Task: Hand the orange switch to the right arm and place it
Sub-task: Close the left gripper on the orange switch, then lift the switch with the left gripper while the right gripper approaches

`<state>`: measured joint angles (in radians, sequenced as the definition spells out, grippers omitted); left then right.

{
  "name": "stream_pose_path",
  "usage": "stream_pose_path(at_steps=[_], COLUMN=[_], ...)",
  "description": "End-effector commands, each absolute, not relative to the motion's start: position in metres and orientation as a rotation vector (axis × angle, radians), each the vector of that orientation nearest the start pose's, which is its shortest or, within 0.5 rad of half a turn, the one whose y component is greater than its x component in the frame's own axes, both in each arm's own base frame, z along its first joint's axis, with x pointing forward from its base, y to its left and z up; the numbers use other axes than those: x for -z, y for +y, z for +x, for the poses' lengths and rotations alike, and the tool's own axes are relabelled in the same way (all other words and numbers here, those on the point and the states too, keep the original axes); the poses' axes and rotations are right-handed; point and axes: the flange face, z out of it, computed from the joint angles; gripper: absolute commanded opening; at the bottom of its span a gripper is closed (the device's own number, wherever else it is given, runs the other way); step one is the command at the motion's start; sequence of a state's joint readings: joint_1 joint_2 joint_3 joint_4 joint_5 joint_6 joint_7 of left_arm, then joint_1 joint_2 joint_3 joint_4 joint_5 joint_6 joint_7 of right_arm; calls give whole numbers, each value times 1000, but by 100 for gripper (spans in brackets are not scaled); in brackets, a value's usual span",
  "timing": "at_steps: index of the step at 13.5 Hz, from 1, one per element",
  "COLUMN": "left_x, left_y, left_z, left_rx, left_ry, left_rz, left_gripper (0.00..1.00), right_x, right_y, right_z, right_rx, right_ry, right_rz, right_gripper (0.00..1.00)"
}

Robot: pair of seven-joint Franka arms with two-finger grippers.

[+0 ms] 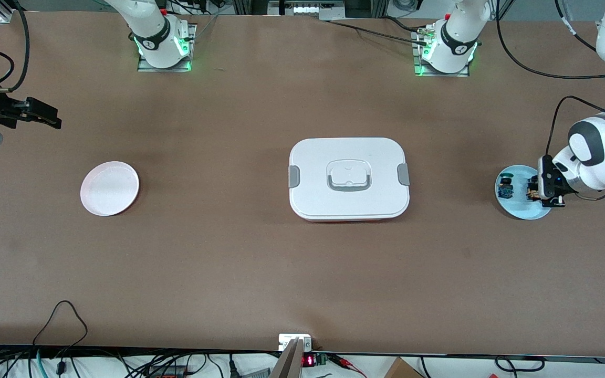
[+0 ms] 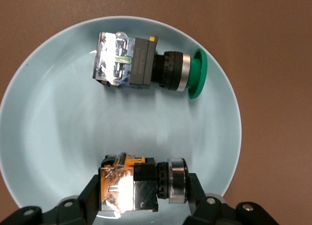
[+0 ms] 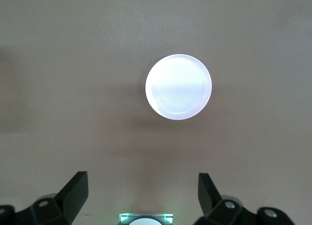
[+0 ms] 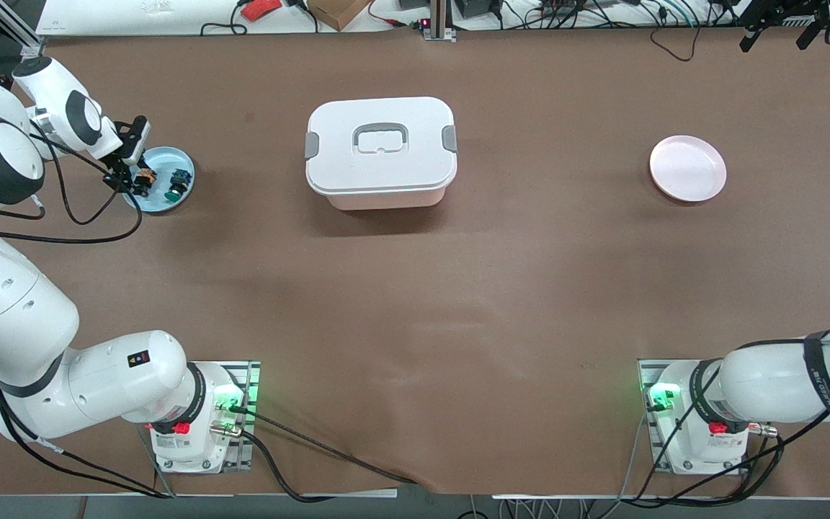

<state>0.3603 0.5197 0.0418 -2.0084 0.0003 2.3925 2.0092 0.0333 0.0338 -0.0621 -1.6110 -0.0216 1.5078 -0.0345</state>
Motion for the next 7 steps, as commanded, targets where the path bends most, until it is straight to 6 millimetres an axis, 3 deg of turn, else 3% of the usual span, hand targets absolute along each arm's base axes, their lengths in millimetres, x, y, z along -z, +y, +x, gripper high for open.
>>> stream_pose_path(at_steps=[1, 7], left_x=[-204, -255], left_y=[224, 218], left_z=[555, 573], left_rx=[-75, -28], left_ry=[2408, 2525], left_rz=[-2252, -2480], left_gripper=[0, 0], right_x=[-587, -593], right_y=[-17, -11], right_z=[554, 561], right_rx=[-200, -100], right_ry=[7, -5], right_rz=[-3162, -3156], right_gripper=[100, 100])
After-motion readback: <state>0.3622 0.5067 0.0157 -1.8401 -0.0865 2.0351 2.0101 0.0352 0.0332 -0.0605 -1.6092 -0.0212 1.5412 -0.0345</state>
